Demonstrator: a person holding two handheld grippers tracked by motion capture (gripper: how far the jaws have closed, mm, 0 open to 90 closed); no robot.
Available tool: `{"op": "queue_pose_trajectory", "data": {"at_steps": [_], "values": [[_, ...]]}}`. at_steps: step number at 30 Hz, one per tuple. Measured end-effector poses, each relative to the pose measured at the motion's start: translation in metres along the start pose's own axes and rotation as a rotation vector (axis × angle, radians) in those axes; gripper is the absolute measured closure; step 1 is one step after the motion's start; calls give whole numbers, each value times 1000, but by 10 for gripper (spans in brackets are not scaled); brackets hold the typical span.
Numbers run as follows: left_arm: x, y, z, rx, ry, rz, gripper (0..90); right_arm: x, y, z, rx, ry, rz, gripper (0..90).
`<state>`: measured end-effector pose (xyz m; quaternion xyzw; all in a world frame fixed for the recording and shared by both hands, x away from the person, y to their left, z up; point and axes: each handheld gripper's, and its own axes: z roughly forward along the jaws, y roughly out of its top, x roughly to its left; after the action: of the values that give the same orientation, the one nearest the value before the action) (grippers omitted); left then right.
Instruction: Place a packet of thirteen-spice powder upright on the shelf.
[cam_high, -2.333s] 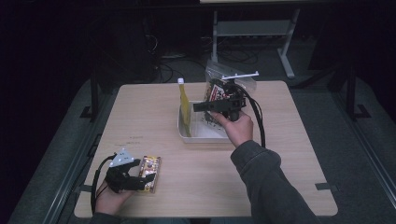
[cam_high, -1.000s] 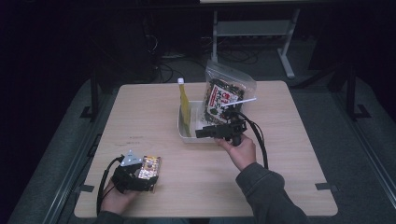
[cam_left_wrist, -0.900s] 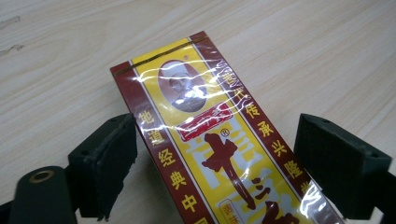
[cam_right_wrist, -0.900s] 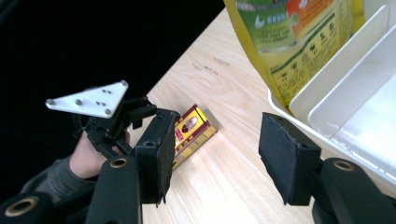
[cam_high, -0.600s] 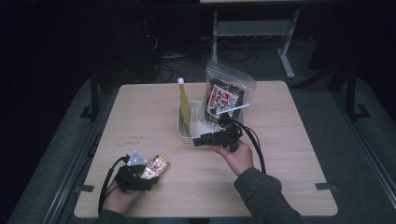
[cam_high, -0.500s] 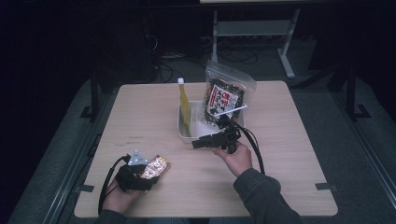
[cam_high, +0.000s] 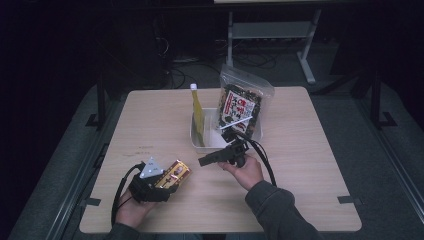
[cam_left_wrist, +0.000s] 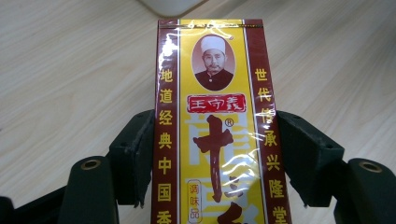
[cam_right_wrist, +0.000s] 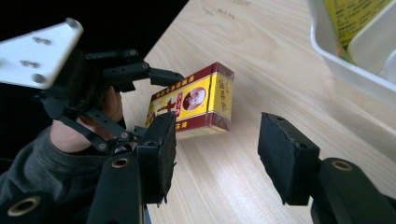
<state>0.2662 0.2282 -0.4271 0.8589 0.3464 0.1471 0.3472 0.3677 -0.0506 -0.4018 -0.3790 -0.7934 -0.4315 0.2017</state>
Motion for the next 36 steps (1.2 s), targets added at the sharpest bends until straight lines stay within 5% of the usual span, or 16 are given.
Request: {"op": "queue_pose_trajectory", "data": {"at_steps": [20, 29, 36], "values": [[-33, 37, 15, -71, -86, 107, 323, -13, 1, 3, 49, 38, 67, 506], [-35, 42, 15, -102, -91, 112, 323, -16, 0, 0, 61, 56, 113, 561], [-35, 40, 18, -102, -88, 121, 322, -20, 2, -4, 49, 94, 207, 644]]}}
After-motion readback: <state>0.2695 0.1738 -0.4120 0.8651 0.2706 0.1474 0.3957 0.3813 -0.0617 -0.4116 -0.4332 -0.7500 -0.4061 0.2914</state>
